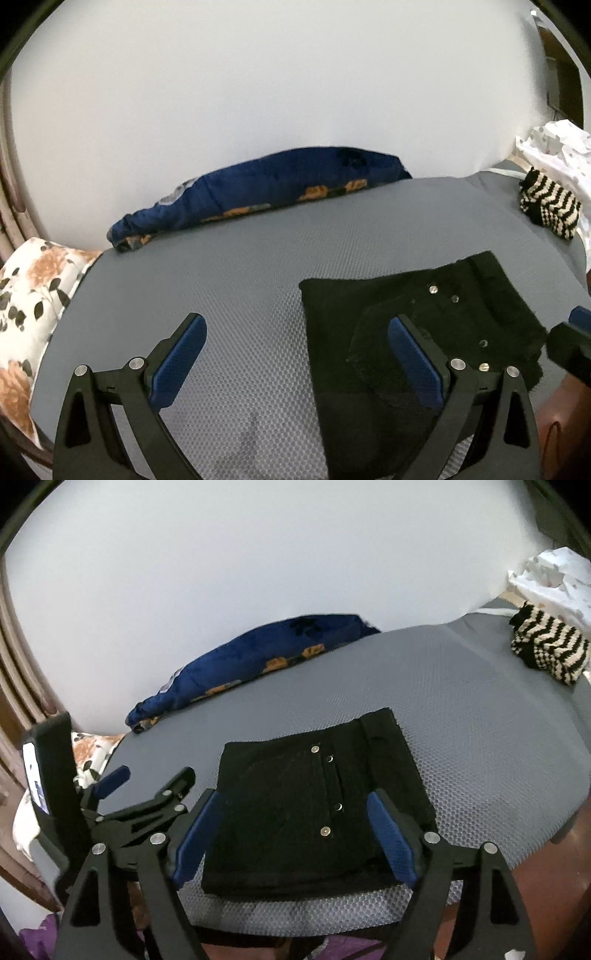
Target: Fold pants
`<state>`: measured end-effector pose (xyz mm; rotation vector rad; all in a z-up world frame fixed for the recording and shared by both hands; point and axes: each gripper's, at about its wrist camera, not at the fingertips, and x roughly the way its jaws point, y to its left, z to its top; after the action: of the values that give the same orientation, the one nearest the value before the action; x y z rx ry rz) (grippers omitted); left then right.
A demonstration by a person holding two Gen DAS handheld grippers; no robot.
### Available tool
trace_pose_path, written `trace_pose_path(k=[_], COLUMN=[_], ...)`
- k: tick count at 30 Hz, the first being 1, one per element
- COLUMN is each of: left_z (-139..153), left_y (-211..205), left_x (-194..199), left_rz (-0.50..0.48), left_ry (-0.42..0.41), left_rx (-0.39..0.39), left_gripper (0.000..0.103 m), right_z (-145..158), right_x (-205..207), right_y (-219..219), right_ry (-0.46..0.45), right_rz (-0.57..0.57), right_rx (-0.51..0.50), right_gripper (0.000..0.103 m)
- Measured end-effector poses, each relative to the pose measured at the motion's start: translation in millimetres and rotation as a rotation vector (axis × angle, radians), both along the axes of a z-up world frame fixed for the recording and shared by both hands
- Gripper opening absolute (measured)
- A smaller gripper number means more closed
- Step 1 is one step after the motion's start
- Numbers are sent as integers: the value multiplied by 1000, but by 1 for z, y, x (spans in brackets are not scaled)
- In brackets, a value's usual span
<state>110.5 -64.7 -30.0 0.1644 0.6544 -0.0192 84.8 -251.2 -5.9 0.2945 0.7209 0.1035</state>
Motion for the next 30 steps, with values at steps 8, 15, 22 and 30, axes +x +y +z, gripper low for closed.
trace_pose_path(k=[8, 15, 22, 30], left_z=[7, -6, -30, -76], left_y=[1, 5, 24, 63], left_x=[-10, -1, 28, 81], left_rz=[7, 4, -49, -156], left_ry=[-9, 58, 202, 492], left_rx=[6, -16, -122, -462], left_gripper=[98, 98, 98, 98], right_z=[-4, -13, -14, -45], right_x=[-3, 4, 19, 63], right_y=[-11, -27, -66, -88], right_ry=[-3, 24, 48, 184], right_rz=[-51, -51, -43, 64], right_rx=[-14, 25, 107, -2], right_gripper=[85, 88, 88, 88])
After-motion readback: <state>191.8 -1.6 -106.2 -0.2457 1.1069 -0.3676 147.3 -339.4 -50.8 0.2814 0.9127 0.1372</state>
